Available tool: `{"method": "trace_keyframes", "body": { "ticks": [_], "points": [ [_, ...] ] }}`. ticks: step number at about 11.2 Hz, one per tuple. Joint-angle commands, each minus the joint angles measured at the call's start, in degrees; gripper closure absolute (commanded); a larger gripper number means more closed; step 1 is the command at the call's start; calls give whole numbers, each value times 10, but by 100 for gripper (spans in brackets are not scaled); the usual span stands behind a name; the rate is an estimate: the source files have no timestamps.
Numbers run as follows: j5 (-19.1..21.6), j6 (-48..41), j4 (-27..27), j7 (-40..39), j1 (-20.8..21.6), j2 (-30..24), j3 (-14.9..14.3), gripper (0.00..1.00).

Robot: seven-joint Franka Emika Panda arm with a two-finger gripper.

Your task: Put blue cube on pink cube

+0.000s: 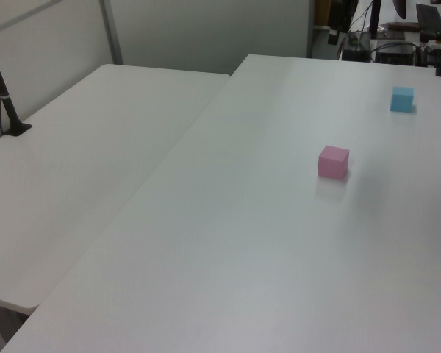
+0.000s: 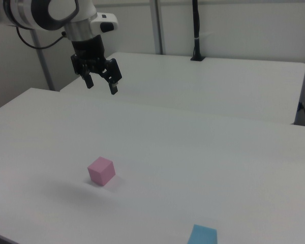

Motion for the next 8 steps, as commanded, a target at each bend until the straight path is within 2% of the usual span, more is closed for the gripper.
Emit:
{"method": "trace_keyframes", "body": {
  "ticks": [1, 8],
  "points": [
    [-12, -10, 0, -33, 8, -5, -3, 0],
    [-13, -16, -2, -32, 9, -5, -3, 0]
  ]
}}
